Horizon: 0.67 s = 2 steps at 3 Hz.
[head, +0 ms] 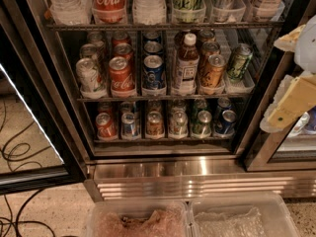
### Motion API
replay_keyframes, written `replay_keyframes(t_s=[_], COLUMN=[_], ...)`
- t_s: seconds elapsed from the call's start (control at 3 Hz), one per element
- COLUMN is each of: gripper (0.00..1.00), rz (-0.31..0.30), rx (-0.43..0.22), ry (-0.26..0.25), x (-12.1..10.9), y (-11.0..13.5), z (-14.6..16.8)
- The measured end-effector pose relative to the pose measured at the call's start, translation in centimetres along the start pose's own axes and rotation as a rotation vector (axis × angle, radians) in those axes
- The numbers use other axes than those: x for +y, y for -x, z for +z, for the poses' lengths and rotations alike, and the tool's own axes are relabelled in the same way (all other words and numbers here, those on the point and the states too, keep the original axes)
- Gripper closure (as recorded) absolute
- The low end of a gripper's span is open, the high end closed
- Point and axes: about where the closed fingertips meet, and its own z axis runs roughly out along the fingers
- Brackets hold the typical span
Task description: Pick green can from top shelf of fridge
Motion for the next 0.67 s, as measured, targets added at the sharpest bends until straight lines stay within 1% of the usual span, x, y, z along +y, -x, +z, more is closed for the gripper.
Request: replay_keyframes(t_s=[0.33, 0.67], gripper=[0.00, 0.00], rz=[0.000, -0.009], rx=[0.000, -0.010], ry=[0.000, -0.014], x=[0.00, 0.02], y=[0.00, 0.20], z=[0.00, 0.17])
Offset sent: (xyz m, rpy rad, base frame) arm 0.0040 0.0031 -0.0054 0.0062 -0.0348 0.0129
